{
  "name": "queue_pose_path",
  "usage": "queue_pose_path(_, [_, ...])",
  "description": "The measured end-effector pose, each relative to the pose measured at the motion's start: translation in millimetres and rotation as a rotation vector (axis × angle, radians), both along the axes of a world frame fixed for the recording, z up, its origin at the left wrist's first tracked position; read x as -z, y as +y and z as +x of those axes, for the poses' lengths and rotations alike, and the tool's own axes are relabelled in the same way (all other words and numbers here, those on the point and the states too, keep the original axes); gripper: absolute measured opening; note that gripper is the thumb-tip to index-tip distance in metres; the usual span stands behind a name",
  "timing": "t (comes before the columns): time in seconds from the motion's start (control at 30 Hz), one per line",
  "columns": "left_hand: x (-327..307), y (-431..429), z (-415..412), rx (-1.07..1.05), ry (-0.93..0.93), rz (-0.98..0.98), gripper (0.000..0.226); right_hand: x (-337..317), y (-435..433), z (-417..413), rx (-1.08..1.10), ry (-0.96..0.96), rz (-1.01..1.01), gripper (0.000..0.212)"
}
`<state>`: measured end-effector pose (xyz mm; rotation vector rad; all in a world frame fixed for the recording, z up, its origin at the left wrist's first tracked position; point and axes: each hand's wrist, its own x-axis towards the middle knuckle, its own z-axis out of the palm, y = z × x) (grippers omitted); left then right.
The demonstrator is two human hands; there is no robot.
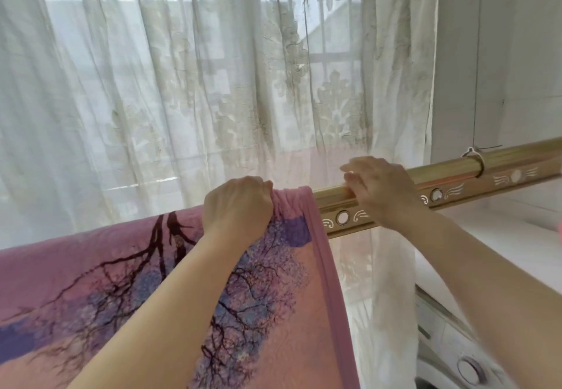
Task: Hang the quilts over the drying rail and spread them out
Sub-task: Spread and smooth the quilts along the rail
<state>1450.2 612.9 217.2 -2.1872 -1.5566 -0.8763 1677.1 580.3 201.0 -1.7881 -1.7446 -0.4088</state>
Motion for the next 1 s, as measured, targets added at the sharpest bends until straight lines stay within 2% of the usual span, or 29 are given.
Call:
queue_pose_path(0.13, [1, -7, 2, -0.028, 0.008, 0.002, 0.041, -2, 0, 34, 0.191, -0.003, -0.156, 0.059])
queue_pose_path(0.23, [1, -6, 3, -0.05, -0.01, -0.011, 0.042, 2, -1, 34, 0.152, -0.012, -0.093, 0.064])
queue_pose_path(0.33, [2, -9, 7, -0.068, -0.054, -0.005, 0.042, 6, 0, 35, 0.117, 0.002, 0.002, 0.055])
queue_pose_path(0.47, [1, -9, 27, -0.099, -0.079, -0.025, 0.042, 2, 0, 39, 0.115, 0.048, -0.044, 0.057])
queue_pose_path(0.73, [-2, -14, 101, -0.065, -0.082, -0.023, 0.037, 1, -4, 39, 0.035, 0.001, -0.058, 0.071])
queue_pose_path(0.83, [1, -17, 120, -0.046, -0.057, 0.013, 0.036, 4, -9, 54, -0.051, 0.031, -0.036, 0.062])
queue_pose_path(0.93, [1, -19, 127, -0.038, -0.007, 0.028, 0.04, 5, -15, 84, -0.207, 0.129, 0.03, 0.04])
queue_pose_path(1.0, [-1, -19, 129, -0.045, 0.0, 0.006, 0.042, 7, -17, 109, -0.196, 0.133, 0.129, 0.031])
